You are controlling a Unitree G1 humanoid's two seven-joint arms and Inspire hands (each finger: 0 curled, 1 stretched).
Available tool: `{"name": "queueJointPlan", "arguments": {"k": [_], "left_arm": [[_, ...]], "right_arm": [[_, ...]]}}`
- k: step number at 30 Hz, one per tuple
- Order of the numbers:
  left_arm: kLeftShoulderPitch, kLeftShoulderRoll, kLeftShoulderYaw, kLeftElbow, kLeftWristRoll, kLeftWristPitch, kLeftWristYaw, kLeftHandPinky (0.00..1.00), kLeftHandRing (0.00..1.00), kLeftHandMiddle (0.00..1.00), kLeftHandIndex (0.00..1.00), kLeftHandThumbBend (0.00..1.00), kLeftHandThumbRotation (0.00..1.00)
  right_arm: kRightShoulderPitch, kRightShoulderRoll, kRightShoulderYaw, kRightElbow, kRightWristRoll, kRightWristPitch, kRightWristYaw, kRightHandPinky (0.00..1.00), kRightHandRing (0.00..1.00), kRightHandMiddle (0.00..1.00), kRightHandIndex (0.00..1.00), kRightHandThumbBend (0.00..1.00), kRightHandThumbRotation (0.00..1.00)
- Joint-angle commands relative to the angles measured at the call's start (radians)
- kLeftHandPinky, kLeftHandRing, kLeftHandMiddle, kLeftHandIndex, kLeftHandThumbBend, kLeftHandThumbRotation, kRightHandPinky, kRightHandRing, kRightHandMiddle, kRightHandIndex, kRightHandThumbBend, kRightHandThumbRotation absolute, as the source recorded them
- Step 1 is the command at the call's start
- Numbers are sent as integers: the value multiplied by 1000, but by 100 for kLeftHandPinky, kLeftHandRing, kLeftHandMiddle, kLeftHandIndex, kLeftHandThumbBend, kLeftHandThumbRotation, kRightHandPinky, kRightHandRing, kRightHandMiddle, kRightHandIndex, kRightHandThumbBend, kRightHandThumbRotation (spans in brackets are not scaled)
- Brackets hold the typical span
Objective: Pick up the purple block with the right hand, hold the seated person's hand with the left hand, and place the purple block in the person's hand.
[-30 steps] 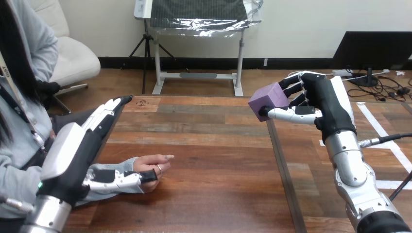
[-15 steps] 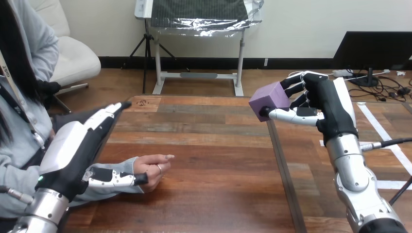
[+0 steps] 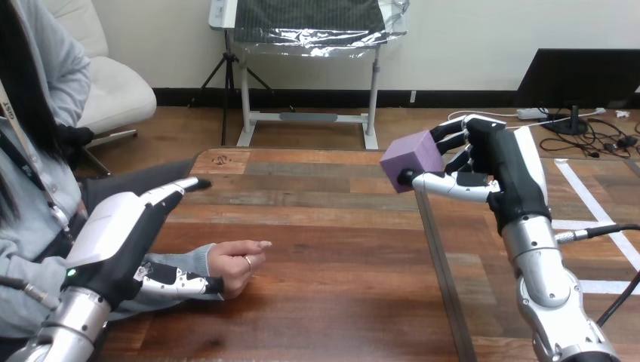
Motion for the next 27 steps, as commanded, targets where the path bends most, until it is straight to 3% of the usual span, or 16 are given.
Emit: {"name": "queueJointPlan", "arguments": {"k": [1, 12, 27], "left_arm": [[-92, 41, -29, 13, 16, 35, 7, 80, 86, 85, 83, 100, 18], [-124, 73, -80, 42, 43, 64, 1, 79, 84, 83, 81, 100, 18], [-186, 103, -156, 141, 104, 73, 49, 78, 81, 80, 78, 100, 22]], "right_arm": [[-26, 5, -29, -82, 21, 2, 7, 19, 25, 39, 48, 78, 0], [-3, 4, -37, -128, 23, 5, 25, 19, 25, 38, 48, 78, 0], [28, 4, -54, -199, 35, 2, 61, 19, 25, 39, 48, 77, 0]]}}
